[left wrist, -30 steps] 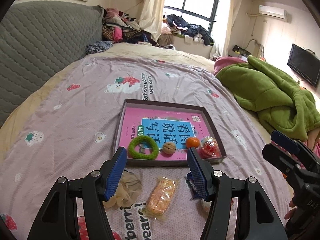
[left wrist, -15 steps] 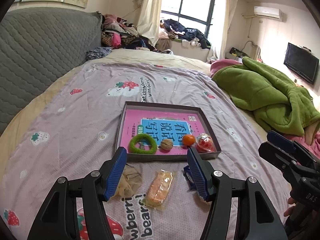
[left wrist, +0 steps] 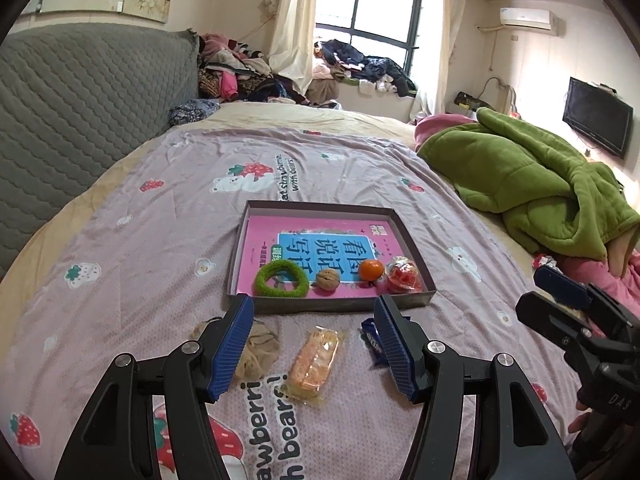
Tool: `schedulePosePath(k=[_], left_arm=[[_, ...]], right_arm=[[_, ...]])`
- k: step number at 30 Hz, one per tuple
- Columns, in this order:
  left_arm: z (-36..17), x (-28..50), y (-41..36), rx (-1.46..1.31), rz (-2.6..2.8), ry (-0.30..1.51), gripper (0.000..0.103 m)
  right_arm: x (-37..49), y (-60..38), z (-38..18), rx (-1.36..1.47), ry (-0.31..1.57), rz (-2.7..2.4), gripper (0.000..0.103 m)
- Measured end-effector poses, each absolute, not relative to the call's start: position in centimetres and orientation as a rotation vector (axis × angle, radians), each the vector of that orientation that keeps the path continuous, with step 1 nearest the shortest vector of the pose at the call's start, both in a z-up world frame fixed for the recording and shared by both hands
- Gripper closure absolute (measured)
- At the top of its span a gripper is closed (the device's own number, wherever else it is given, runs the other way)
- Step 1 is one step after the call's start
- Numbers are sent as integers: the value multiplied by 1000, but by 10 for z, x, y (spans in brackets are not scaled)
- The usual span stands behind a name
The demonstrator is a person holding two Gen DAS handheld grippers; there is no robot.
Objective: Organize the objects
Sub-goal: 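Move left tool to the wrapped cake pack while right tool approaches the white-red candy egg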
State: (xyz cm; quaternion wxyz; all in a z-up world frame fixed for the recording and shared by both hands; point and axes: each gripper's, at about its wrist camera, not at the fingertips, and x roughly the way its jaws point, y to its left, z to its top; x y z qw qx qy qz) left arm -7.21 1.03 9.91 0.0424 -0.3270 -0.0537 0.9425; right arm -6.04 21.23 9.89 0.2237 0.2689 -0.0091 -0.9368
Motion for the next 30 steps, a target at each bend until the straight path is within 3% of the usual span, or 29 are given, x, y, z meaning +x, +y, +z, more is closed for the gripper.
schedulePosePath(k=[30], left_arm=[[56, -61, 16, -1112, 2829, -163, 38]], right_arm=[[-48, 199, 52, 886, 58, -2536, 38]])
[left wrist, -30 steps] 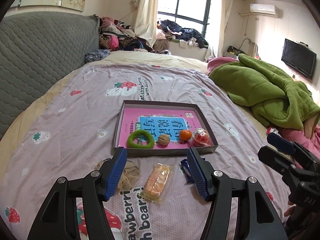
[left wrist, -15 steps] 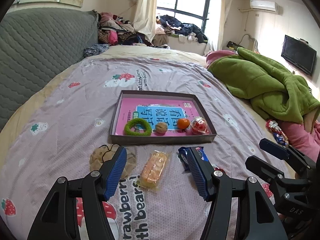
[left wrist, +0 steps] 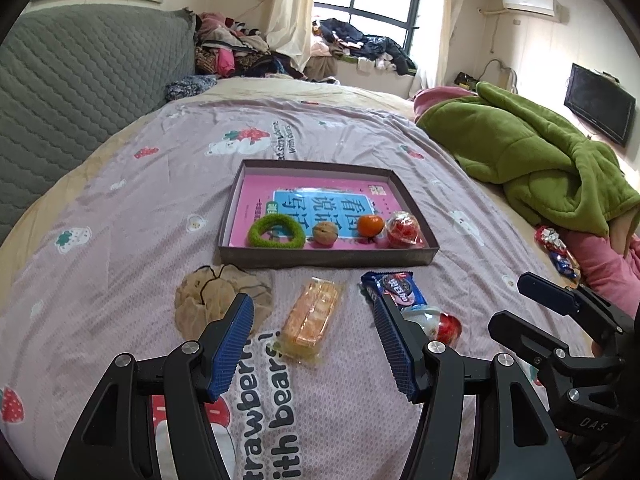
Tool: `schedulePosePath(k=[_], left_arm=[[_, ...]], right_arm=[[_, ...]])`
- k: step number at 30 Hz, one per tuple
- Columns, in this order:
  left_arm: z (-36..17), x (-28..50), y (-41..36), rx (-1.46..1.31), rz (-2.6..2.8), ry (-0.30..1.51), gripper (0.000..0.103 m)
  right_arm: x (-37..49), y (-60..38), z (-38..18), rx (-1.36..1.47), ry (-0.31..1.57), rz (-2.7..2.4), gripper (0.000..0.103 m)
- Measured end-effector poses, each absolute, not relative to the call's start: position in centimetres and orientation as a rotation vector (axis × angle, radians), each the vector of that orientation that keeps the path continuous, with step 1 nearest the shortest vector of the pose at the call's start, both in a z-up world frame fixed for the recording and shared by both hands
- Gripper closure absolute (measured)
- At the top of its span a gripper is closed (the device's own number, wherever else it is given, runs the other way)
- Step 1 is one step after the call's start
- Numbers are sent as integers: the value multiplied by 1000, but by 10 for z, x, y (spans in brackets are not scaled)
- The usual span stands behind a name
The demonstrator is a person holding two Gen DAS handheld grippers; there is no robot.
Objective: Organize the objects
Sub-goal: 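Move left tool to the wrapped cake pack while right tool approaches the white-red candy egg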
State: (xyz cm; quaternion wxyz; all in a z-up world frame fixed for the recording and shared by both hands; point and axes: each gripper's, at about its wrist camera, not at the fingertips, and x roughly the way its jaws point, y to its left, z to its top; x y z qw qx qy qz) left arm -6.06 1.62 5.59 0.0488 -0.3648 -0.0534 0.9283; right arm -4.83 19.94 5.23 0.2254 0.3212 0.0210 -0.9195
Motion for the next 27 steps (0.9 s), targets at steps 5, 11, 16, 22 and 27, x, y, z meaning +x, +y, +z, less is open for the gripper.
schedulePosePath(k=[5, 11, 16, 22, 27], left_arm=[[49, -60, 15, -1129, 2817, -164, 38], [45, -56, 16, -1108, 2808, -146, 39], [41, -53, 19, -1097, 2786, -122, 38], [34, -51, 22, -1101, 2770, -112, 38], [30, -51, 20, -1109, 2755, -118, 38]], right_arm=[[-48, 198, 46, 908, 70, -2531, 38], [-48, 199, 43, 919, 84, -2534, 38], [-48, 200, 41, 928, 84, -2531, 38], [-51, 199, 32, 966, 109, -2525, 38], [-52, 197, 27, 983, 117, -2521, 38]])
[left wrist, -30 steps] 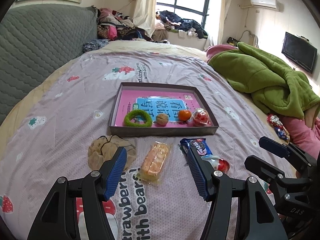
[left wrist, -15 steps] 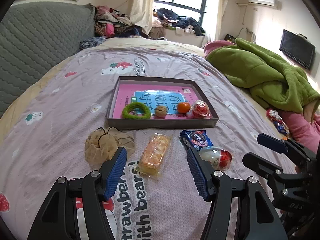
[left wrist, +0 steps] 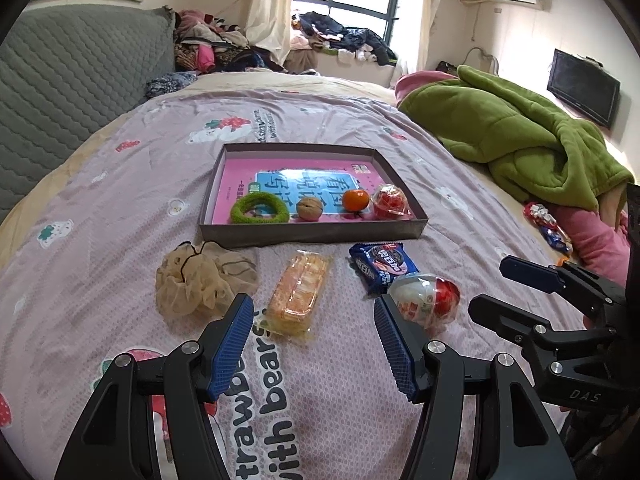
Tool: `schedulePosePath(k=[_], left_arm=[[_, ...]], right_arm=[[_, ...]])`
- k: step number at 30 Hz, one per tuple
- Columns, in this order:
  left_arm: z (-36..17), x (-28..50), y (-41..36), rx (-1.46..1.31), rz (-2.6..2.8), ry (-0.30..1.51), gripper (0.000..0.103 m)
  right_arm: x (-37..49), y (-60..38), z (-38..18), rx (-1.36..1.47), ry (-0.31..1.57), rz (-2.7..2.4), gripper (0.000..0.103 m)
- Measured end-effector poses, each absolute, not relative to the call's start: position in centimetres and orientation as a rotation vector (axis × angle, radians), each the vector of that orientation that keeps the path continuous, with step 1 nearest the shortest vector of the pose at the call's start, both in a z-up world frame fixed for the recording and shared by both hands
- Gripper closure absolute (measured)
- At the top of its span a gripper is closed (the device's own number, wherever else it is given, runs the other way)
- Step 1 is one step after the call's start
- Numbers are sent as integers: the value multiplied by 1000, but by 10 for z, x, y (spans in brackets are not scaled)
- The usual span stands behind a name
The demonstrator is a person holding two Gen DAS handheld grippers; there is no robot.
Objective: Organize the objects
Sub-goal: 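Move left tool to the wrapped cake pack while right tool approaches the white-red candy egg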
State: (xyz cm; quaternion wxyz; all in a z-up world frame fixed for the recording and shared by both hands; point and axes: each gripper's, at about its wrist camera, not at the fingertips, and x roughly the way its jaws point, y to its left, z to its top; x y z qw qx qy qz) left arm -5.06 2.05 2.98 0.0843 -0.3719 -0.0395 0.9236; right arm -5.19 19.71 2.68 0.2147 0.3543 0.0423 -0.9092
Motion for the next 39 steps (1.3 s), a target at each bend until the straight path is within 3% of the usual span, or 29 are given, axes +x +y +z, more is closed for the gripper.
schedulePosePath(k=[39], left_arm=[[-27, -68, 28, -1412, 2568, -151, 38]], right_arm=[[-69, 201, -16, 1217, 137, -2459, 38]])
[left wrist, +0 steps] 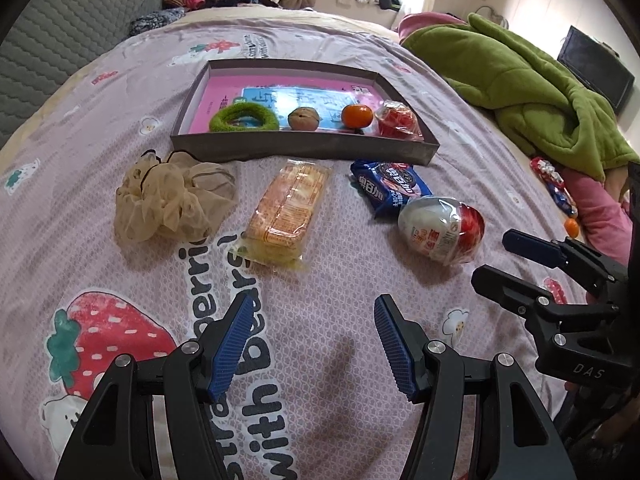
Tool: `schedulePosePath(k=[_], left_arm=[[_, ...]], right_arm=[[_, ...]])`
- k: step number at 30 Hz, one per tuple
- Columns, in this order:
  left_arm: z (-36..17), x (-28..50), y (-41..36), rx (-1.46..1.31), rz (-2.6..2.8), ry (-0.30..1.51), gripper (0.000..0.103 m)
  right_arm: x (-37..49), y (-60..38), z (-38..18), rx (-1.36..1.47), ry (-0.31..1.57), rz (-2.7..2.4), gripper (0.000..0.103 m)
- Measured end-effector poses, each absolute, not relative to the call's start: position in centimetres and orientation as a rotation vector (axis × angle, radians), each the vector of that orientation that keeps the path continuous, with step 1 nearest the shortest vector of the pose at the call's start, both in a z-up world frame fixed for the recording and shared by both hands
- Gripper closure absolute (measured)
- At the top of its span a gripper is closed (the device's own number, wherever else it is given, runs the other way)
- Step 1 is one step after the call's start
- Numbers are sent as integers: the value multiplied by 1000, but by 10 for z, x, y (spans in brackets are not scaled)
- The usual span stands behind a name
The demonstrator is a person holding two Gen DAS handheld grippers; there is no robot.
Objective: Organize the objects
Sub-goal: 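Move left tool to the wrapped cake pack while right tool approaches the white-red candy egg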
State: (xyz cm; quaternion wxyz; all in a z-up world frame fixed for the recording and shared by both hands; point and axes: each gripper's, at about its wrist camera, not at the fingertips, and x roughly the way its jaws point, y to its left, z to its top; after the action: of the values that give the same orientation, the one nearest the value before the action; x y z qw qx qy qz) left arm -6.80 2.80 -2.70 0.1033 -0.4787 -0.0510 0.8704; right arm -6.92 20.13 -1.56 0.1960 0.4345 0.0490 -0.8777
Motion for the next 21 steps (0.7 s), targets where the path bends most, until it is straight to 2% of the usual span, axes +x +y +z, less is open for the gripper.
schedulePosePath(k=[21], left_arm=[[-26, -104, 30, -1346, 2584, -115, 38]], right_arm=[[-80, 198, -22, 1178, 169, -2482, 38]])
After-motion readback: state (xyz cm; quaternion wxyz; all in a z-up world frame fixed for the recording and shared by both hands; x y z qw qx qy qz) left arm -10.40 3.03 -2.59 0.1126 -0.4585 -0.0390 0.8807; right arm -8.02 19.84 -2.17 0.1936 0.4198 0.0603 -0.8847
